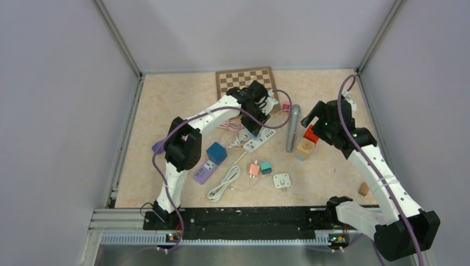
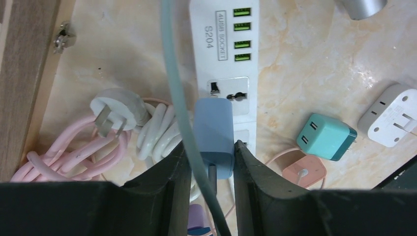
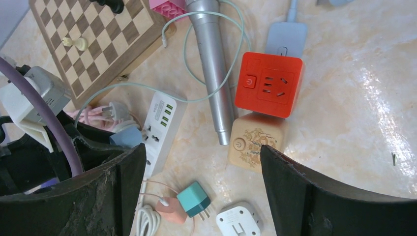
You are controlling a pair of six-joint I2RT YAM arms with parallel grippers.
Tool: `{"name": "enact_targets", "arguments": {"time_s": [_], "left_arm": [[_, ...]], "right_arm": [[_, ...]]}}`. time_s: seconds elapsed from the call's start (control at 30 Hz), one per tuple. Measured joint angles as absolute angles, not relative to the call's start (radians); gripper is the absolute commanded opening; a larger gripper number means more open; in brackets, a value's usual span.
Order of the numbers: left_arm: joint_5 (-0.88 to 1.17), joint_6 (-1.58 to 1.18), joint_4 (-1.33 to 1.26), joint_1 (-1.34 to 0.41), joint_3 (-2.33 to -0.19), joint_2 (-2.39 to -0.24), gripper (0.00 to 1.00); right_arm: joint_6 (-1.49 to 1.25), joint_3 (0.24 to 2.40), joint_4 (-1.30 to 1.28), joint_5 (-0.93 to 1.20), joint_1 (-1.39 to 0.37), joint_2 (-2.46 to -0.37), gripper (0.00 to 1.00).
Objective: Insert the plug
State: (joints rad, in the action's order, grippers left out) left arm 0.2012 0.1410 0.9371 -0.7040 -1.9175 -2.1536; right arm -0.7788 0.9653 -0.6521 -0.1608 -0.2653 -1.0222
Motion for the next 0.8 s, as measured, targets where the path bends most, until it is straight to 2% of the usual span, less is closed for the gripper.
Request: {"name": "enact_targets", "arguments": {"time_s": [0.3,0.8], "left_arm": [[0.164,0.160,0.957,-0.753,-1.938,-2.178,0.00],[0.030,0.134,1.122,-0.803,-2.168,-2.316,0.00]], "right_arm": [[-0.777,0.965,-0.685,-0.199,-0.265,-1.008,0.84],[-0.768,1.016,-0.758,-0.271,-0.265,-0.984,0.83]]}}
